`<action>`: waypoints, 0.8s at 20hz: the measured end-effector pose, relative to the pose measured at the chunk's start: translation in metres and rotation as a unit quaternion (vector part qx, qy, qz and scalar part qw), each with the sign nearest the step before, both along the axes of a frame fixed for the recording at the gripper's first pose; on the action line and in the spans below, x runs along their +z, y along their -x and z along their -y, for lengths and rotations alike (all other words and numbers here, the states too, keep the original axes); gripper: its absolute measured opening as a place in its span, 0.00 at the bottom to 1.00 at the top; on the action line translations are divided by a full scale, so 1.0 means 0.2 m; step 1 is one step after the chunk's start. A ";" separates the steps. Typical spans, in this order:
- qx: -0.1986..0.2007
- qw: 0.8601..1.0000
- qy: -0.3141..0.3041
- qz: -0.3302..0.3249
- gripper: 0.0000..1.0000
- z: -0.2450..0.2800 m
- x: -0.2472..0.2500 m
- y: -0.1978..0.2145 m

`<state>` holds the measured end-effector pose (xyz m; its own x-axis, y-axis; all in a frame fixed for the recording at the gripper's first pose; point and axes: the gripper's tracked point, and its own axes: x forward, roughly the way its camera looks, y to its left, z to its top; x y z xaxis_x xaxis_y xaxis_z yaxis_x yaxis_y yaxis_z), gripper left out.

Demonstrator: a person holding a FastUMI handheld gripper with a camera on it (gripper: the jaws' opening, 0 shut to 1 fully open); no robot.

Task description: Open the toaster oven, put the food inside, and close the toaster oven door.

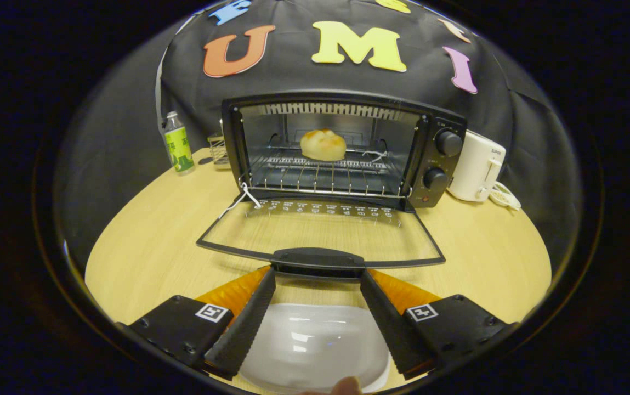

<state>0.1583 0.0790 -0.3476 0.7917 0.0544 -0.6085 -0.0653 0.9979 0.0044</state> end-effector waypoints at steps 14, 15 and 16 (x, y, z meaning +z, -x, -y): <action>-0.005 0.969 0.016 0.245 1.00 0.10 0.79 -0.26; -0.003 0.966 0.014 0.257 1.00 0.10 0.84 -0.23; -0.001 0.963 0.010 0.268 1.00 0.10 0.90 -0.20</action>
